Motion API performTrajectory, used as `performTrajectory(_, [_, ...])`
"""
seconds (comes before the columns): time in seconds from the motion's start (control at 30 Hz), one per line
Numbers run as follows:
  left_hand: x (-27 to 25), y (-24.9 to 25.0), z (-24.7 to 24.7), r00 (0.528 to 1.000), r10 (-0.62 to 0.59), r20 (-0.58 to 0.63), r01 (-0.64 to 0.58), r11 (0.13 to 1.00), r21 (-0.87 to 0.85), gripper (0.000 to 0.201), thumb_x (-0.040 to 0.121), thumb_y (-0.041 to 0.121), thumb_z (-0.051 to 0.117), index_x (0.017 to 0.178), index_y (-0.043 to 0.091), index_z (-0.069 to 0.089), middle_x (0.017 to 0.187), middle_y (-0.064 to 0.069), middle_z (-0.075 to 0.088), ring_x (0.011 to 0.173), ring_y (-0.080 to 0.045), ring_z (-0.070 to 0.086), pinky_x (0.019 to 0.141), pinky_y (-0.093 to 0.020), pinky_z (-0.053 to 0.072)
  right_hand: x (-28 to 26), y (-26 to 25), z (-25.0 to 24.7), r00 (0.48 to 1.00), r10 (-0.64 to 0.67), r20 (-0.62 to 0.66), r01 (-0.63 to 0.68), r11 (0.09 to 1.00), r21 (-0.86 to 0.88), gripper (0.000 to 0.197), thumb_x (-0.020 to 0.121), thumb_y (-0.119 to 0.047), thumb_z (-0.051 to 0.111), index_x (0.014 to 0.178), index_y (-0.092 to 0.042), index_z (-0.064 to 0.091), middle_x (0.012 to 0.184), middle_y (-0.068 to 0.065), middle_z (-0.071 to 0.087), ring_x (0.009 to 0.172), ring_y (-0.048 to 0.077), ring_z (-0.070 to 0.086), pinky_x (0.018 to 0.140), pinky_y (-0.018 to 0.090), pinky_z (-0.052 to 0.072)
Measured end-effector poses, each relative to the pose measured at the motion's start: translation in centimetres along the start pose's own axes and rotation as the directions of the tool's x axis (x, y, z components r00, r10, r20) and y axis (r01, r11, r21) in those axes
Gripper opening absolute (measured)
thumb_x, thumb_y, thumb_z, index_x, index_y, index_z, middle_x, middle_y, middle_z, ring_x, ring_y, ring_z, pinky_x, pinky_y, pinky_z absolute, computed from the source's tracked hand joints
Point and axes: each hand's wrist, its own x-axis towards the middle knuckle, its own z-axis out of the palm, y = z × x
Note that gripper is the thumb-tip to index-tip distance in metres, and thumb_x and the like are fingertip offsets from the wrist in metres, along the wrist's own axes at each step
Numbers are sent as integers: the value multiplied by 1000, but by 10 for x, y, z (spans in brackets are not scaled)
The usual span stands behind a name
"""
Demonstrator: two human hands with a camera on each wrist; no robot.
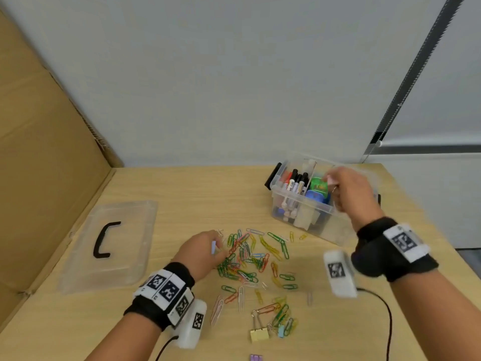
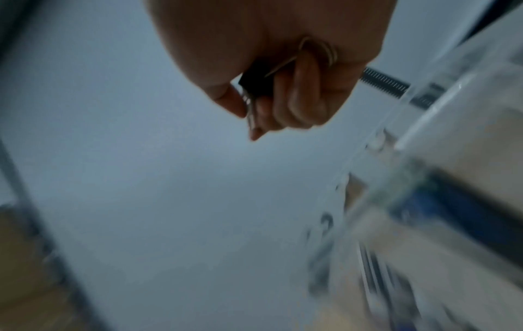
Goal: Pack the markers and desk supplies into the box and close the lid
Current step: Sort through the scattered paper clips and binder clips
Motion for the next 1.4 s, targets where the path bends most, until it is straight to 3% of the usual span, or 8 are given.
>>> performTrajectory(0.13, [1, 17, -12, 998, 3, -64, -7, 998, -67, 17, 89, 36, 58, 95, 21, 55, 99, 0, 62, 77, -15, 51, 60, -26, 37, 70, 11, -39, 962, 187, -198, -171, 981, 96, 22, 85, -38, 38, 79, -24, 54, 72, -6, 43, 58, 11, 39, 53, 27, 33])
performTrajectory(0.3, [4, 36, -11, 996, 14, -86, -17, 1000, -26, 21, 90, 38, 56, 101, 20, 55, 79, 7, 49, 59, -5, 38, 51, -17, 28, 117, 35, -55, 907, 414, -79, -421, 881, -214, 40, 90, -41, 47, 106, -4, 51, 74, 11, 46, 59, 25, 43, 71, 39, 39])
performTrajectory(0.37, [4, 42, -9, 996, 18, -83, -19, 1000, -14, 23, 91, 39, 56, 102, 20, 55, 78, 9, 49, 56, -4, 37, 50, -16, 27, 116, 33, -54, 902, 431, -8, -418, 872, -255, 43, 93, -35, 49, 115, 1, 51, 91, 16, 55, 77, 30, 53, 81, 41, 45])
performTrajectory(0.5, [5, 50, -5, 997, 36, -72, -37, 999, -19, 23, 92, 39, 55, 103, 20, 55, 90, 6, 51, 61, -3, 39, 53, -13, 28, 104, 23, -53, 916, 397, 56, -339, 841, -422, 43, 98, -19, 42, 135, 2, 44, 142, 23, 42, 129, 38, 42, 107, 45, 36])
performTrajectory(0.63, [5, 55, -1, 994, 64, -86, -68, 997, -34, 20, 92, 38, 54, 103, 21, 55, 84, 11, 47, 62, -2, 40, 54, -11, 29, 87, 37, -62, 971, 241, 6, -194, 794, -576, 36, 98, -15, 36, 123, 4, 52, 140, 23, 45, 119, 33, 48, 95, 34, 37])
performTrajectory(0.8, [7, 73, 4, 977, 158, -140, -169, 983, -67, 15, 91, 38, 57, 99, 26, 53, 89, 14, 51, 75, -3, 48, 61, -11, 34, 47, 96, -74, 998, -26, -52, -16, 741, -671, 51, 98, -21, 36, 143, 1, 30, 152, 18, 28, 140, 30, 27, 117, 41, 24])
performTrajectory(1.07, [34, 162, 2, 909, 396, -132, -400, 916, -8, 17, 90, 41, 55, 102, 30, 52, 96, 21, 48, 84, 5, 45, 67, -5, 31, 36, 124, -69, 999, -28, -31, 9, 873, -487, 57, 102, -25, 29, 152, -8, 8, 160, 7, 7, 147, 18, 9, 113, 22, 5])
performTrajectory(1.4, [140, 293, 20, 896, 427, 125, -442, 824, 355, 25, 89, 28, 55, 108, 11, 57, 111, -10, 57, 96, -30, 60, 81, -38, 48, 34, 132, -63, 996, -76, -36, 60, 940, -335, 57, 102, -23, 29, 152, -12, 3, 161, 1, -1, 146, 11, 5, 112, 18, 4])
